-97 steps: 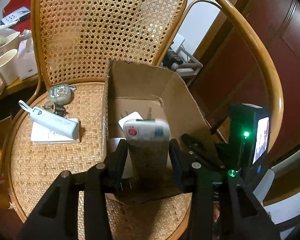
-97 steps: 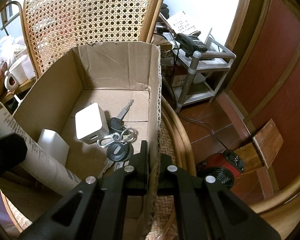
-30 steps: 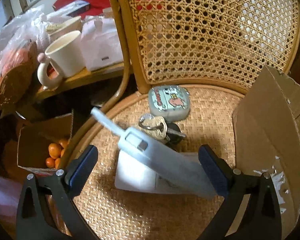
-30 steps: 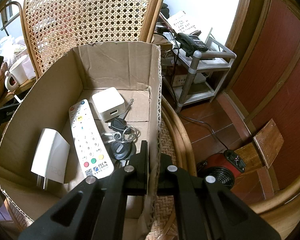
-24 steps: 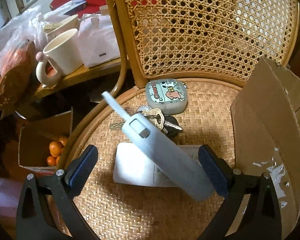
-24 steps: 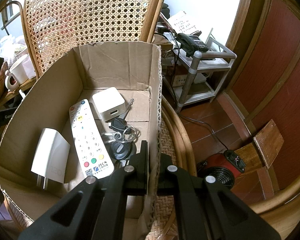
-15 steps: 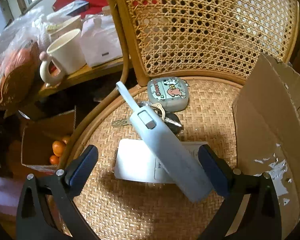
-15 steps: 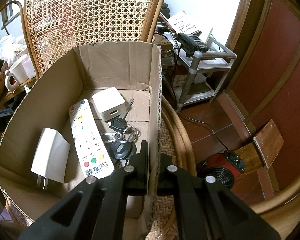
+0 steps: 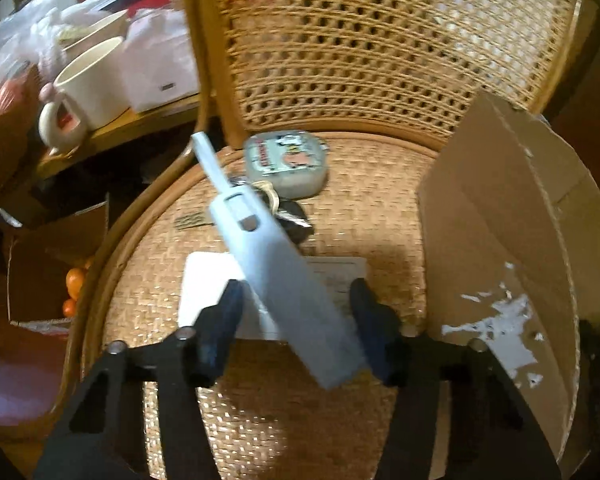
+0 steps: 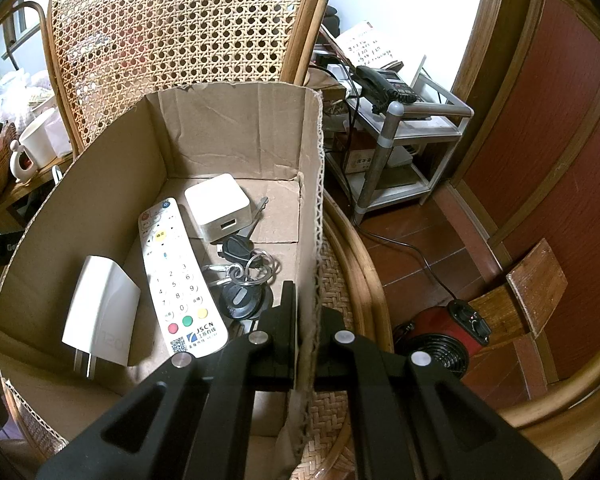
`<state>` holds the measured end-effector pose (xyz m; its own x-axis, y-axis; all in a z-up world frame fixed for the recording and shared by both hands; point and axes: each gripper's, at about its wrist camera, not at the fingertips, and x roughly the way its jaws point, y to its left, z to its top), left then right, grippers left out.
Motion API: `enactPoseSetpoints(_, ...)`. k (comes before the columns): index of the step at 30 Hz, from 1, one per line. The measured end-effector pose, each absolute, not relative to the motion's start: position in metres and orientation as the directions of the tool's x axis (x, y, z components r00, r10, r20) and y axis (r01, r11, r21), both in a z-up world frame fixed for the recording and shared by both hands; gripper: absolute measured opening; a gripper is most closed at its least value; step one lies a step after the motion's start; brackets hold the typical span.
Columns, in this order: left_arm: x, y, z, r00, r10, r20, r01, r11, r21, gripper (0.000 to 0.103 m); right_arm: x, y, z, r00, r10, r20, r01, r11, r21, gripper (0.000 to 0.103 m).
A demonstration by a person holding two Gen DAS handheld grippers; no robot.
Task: Organize rigid objects
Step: 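Grasp the white power bank with the left tool and lift it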
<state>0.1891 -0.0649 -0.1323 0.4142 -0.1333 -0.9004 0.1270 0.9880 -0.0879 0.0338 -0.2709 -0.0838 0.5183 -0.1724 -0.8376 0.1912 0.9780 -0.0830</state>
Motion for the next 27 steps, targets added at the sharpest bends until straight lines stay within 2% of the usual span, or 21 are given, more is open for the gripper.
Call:
enactPoseSetpoints(4, 0.188, -0.067, -0.132, 0.413, -0.141, -0.900, 0.130, 0.987, -0.095, 0.049, 0.034, -0.270, -0.084, 0.518, -0.172, -0.838, 0.191, 0.978, -0.083, 0.006)
enactPoseSetpoints(15, 0.181, -0.067, -0.132, 0.374, -0.090, -0.923, 0.160, 0.987, -0.031, 0.031, 0.034, -0.271, -0.084, 0.518, -0.172, -0.838, 0.191, 0.978, -0.083, 0.006)
enactPoseSetpoints(17, 0.180, -0.070, -0.133, 0.392, -0.067, -0.918, 0.168, 0.986, 0.000, 0.031, 0.034, -0.271, -0.084, 0.518, -0.172, -0.838, 0.192, 0.978, -0.082, 0.006)
enactPoseSetpoints(21, 0.184, -0.067, -0.133, 0.400, -0.079, -0.913, 0.141, 0.990, -0.024, 0.033, 0.033, -0.270, -0.084, 0.518, -0.172, -0.838, 0.192, 0.978, -0.082, 0.006)
enactPoseSetpoints(27, 0.190, -0.061, -0.134, 0.402, -0.103, -0.910, 0.138, 0.989, -0.051, 0.027, 0.033, -0.270, -0.084, 0.518, -0.171, -0.838, 0.191, 0.978, -0.082, 0.006)
